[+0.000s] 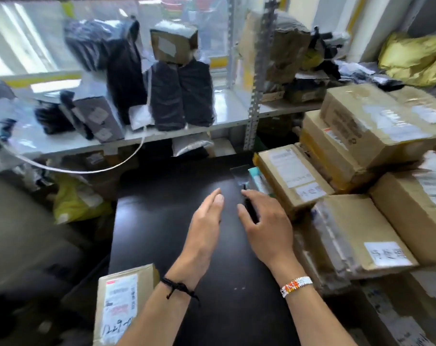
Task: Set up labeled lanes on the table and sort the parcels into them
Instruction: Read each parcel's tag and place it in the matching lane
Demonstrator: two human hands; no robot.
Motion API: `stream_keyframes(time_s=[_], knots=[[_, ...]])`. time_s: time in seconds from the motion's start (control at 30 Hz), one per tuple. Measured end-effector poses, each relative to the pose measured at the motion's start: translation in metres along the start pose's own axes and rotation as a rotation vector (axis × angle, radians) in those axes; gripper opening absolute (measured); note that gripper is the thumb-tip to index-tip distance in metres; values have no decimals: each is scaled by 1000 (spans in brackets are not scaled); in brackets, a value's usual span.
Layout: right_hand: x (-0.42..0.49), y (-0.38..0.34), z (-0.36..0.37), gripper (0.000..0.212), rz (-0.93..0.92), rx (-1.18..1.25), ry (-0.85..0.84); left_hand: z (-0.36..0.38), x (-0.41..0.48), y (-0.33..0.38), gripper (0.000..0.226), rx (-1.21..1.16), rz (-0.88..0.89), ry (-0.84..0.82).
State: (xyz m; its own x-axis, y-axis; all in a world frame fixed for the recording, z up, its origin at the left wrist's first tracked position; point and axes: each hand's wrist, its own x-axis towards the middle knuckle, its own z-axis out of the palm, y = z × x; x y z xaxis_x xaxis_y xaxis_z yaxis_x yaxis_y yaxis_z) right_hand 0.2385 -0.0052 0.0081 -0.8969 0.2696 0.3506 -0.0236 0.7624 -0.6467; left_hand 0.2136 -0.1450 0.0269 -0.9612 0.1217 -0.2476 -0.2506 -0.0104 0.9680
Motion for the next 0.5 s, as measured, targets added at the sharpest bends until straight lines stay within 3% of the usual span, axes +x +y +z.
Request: stream_keyframes(time_s=[0.3, 0.5], knots=[[-51, -64, 122, 57, 166, 134, -514, -151, 4, -43, 44, 10, -78, 250], [-108, -76, 187, 80, 442, 195, -834, -242, -5, -106, 51, 365, -168, 380]])
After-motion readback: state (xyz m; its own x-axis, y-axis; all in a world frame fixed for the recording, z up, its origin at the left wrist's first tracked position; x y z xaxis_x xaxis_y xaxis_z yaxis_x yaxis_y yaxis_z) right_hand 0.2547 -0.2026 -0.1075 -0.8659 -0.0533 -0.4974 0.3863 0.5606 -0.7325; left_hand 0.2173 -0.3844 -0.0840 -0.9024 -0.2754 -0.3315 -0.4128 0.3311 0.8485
